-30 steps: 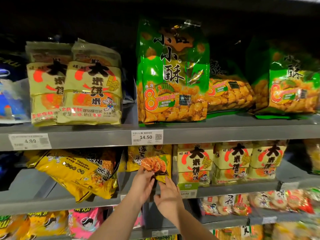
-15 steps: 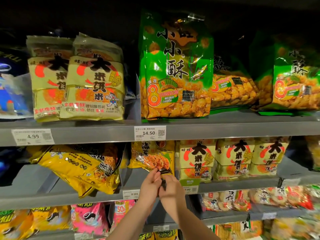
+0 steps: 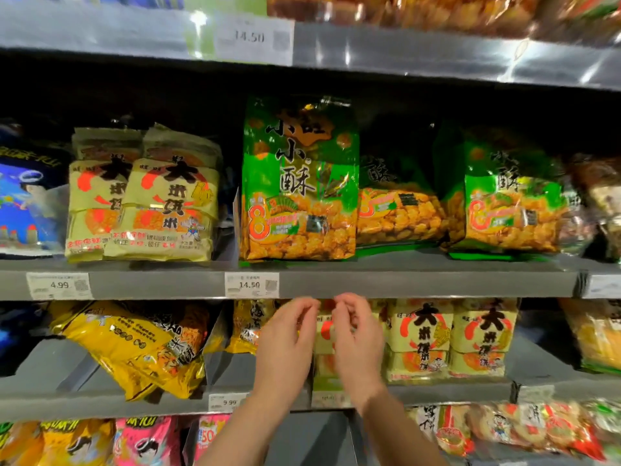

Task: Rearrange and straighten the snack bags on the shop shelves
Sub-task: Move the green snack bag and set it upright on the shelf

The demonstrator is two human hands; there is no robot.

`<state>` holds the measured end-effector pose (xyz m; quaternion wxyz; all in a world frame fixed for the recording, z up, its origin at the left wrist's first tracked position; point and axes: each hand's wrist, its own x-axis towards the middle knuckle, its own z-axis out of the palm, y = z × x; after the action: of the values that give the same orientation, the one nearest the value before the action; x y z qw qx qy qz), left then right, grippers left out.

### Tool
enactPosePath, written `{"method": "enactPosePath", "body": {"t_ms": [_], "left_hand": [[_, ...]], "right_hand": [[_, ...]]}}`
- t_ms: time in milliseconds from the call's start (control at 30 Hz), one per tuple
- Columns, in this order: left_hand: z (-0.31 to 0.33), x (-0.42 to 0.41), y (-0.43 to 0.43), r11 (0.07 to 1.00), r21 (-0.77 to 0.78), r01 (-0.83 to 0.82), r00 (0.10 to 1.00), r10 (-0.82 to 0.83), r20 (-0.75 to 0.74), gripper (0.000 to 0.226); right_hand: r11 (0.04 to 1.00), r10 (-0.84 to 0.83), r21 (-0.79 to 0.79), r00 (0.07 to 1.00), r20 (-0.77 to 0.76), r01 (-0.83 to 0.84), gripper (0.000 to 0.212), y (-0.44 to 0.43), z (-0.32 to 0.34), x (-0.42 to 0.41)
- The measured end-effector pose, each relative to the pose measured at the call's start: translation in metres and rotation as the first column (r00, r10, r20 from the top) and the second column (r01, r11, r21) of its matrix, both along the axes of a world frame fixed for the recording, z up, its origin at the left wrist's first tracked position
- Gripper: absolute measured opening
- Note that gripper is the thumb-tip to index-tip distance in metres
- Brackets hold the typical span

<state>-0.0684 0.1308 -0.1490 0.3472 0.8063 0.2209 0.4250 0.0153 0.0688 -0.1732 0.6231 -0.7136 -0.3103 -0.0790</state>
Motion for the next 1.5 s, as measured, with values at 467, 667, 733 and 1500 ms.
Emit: {"method": "enactPosePath", "body": {"t_ms": [467, 667, 733, 1500], "left_hand": [[0.093, 0.13, -0.051, 0.99, 0.121, 0.067, 0.988, -0.049, -0.147, 0.054], [0.091, 0.138, -0.042, 0.995, 0.091, -0.03, 0.987, 0.043, -0.154, 0.056], [0.089, 0.138, -0.041, 0.994, 0.102, -0.049, 0.983, 0.066, -0.169, 0.056], [0.065, 0.111, -0.034, 0.903, 0.428, -0.024, 0.922, 0.185, -0.339, 0.029]], "right_hand": [[0.942, -0.251, -0.208, 0.964, 0.091, 0.265, 0.039, -0.052, 0.11, 0.141], [0.923, -0.231, -0.29, 0.967, 0.108, 0.253, 0.046, -0.046, 0.112, 0.165], [0.915, -0.226, -0.323, 0.97, 0.092, 0.244, 0.048, -0.043, 0.113, 0.169], [0.876, -0.276, -0.345, 0.937, 0.215, 0.337, 0.021, -0.094, 0.093, 0.159]]}}
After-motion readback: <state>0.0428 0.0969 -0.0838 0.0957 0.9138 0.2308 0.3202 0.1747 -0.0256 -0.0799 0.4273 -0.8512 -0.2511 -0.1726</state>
